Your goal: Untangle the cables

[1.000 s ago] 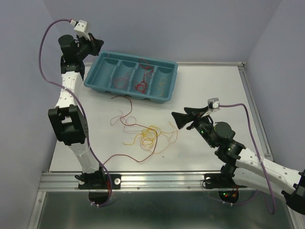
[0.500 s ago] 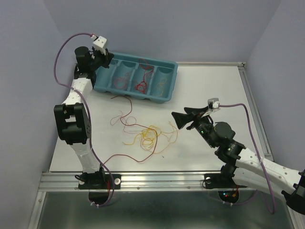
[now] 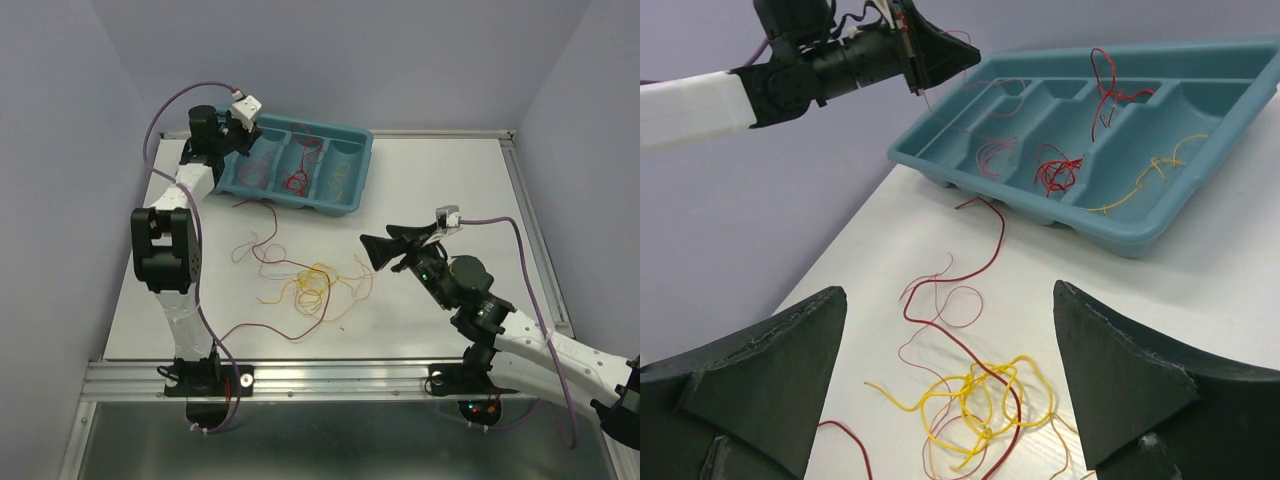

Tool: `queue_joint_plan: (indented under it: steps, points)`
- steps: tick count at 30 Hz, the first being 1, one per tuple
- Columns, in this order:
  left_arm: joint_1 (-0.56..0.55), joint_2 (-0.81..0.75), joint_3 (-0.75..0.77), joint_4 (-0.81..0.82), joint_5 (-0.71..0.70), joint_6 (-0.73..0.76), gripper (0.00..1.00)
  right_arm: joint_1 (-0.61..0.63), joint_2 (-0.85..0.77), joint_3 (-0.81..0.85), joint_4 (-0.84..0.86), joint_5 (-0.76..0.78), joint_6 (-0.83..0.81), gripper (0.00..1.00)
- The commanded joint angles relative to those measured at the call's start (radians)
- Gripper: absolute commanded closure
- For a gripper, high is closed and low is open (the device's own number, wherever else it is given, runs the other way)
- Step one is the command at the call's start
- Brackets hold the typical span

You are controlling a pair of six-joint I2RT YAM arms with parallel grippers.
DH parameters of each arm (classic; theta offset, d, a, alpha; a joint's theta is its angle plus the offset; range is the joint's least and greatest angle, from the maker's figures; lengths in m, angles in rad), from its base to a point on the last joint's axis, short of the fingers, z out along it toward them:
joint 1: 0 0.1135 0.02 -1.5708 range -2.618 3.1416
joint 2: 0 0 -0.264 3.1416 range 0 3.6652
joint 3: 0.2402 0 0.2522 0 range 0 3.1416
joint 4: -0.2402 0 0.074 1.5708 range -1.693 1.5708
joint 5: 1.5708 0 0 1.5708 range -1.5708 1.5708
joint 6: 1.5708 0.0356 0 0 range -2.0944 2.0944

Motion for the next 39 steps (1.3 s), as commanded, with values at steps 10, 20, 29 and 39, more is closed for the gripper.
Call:
queue_joint_plan:
  steps: [10,20,29,39]
  points:
    - [0.001,0.261,0.280,-0.275,-0.061,-0.042,1.00,0.003,0.001,-0.021,0.060,0.018,-0.014,0.11]
    - [-0.033,0.337,0.493,-0.540,-0.288,-0.030,0.89,0.003,0.013,-0.020,0.061,0.016,-0.013,0.11]
    - [-0.053,0.338,0.601,-0.711,-0.339,-0.025,0.46,0.003,0.006,-0.021,0.061,0.015,-0.011,0.11]
    - [-0.053,0.188,0.520,-0.668,-0.389,-0.010,0.24,0.003,0.036,-0.014,0.061,0.013,-0.011,0.11]
